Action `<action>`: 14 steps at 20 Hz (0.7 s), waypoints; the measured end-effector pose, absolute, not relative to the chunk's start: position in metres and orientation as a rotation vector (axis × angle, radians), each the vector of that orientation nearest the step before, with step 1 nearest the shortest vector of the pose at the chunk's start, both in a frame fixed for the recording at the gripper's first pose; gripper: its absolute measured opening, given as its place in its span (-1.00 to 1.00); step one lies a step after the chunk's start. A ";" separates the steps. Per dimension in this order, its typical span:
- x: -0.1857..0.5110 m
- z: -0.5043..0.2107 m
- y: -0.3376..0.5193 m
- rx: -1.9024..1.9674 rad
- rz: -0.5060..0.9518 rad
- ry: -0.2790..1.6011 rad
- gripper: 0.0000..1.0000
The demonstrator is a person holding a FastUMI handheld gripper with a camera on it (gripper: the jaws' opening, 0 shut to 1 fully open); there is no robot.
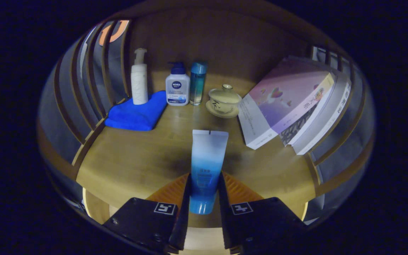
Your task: Pull open the drawer, take out the items inside it, and place them on the countertop above the cabinet.
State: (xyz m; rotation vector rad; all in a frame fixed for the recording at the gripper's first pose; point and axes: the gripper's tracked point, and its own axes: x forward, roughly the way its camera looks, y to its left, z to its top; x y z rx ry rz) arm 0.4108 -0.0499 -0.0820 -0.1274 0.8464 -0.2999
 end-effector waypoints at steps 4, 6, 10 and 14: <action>0.410 -0.079 -0.045 -0.088 -0.291 0.816 0.01; 0.401 -0.071 -0.043 -0.125 -0.278 0.787 0.06; 0.365 -0.048 -0.017 -0.130 -0.206 0.741 0.08; 0.315 -0.025 0.009 -0.146 -0.133 0.681 0.37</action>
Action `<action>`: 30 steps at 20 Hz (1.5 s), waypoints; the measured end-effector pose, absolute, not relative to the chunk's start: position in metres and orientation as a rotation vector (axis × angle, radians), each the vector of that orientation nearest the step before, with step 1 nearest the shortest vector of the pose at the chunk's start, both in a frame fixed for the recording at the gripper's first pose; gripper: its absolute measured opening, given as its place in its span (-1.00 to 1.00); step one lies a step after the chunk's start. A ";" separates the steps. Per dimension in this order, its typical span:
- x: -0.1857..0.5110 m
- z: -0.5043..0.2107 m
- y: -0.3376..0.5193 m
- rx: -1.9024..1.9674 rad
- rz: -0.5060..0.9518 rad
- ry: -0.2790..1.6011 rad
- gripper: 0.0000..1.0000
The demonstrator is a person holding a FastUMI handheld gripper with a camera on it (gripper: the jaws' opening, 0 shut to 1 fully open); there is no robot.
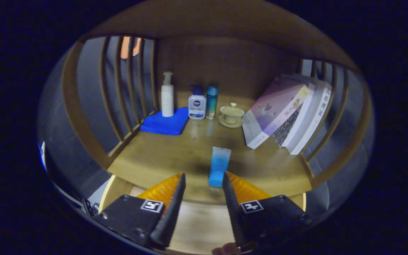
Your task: Pull open the drawer, take out the items inside it, and place them on the countertop above the cabinet.
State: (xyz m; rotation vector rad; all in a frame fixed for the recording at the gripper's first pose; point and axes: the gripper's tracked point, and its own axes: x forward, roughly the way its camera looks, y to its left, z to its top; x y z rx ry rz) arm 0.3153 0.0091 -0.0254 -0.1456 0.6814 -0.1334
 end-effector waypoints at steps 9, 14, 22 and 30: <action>0.179 -0.016 0.033 -0.064 -0.073 0.559 0.95; 0.123 -0.022 0.024 -0.127 -0.103 0.400 0.96; 0.059 -0.083 0.033 -0.122 -0.111 0.240 0.97; 0.035 -0.164 0.029 -0.178 -0.148 0.185 0.97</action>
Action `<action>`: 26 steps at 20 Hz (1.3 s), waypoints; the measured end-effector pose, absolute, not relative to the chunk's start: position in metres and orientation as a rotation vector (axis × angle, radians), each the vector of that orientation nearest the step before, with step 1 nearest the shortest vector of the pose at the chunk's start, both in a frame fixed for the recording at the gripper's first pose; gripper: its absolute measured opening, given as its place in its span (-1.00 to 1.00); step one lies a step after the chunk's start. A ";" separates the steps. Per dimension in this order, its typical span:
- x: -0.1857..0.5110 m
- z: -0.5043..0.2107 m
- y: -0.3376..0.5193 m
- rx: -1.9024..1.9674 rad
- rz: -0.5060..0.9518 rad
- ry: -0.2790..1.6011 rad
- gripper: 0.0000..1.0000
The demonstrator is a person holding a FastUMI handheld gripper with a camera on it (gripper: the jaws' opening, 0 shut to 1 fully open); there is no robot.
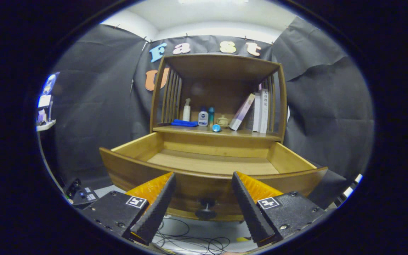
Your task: Pull open the drawer, take out the items inside it, and place them on the countertop above the cabinet.
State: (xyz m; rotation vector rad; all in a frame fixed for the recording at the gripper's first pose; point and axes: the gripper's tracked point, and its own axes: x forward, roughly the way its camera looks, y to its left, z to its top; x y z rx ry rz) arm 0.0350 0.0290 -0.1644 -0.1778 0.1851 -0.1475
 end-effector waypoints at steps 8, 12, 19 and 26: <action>0.036 -0.218 0.005 -0.153 -0.172 0.259 0.98; 0.041 -0.219 0.002 -0.143 -0.192 0.243 0.97; 0.049 -0.225 -0.004 -0.184 -0.282 0.215 0.97; 0.061 -0.224 -0.004 -0.142 -0.263 0.219 1.00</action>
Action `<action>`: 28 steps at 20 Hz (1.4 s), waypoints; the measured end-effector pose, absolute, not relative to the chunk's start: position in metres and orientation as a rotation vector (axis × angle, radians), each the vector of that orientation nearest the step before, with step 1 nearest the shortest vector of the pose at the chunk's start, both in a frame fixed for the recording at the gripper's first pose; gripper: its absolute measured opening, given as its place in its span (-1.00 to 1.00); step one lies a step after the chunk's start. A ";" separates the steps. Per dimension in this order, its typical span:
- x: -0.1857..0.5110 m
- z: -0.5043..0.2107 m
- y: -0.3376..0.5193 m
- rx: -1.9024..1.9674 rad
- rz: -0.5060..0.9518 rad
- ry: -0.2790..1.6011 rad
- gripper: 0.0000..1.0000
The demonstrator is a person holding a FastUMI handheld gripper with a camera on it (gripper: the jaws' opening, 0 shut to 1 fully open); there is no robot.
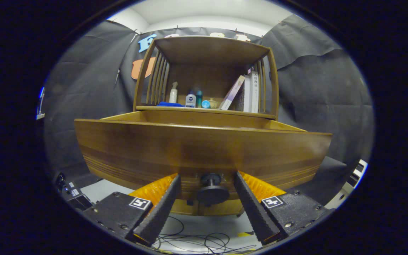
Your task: Pull open the drawer, take out the items inside it, and place them on the countertop above the cabinet.
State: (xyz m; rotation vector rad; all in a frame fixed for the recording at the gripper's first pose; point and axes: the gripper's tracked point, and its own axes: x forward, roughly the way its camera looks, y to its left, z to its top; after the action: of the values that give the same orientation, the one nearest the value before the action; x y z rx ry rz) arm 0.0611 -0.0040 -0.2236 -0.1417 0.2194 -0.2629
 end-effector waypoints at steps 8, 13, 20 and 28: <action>0.064 -0.222 -0.005 -0.152 -0.261 0.228 0.95; 0.069 -0.219 -0.005 -0.155 -0.259 0.223 0.95; 0.088 -0.213 -0.010 -0.146 -0.250 0.226 0.95; 0.116 -0.206 -0.016 -0.125 -0.243 0.239 0.95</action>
State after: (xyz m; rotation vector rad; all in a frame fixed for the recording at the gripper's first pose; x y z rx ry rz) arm 0.1155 -0.0155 -0.2062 -0.1249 0.2391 -0.2434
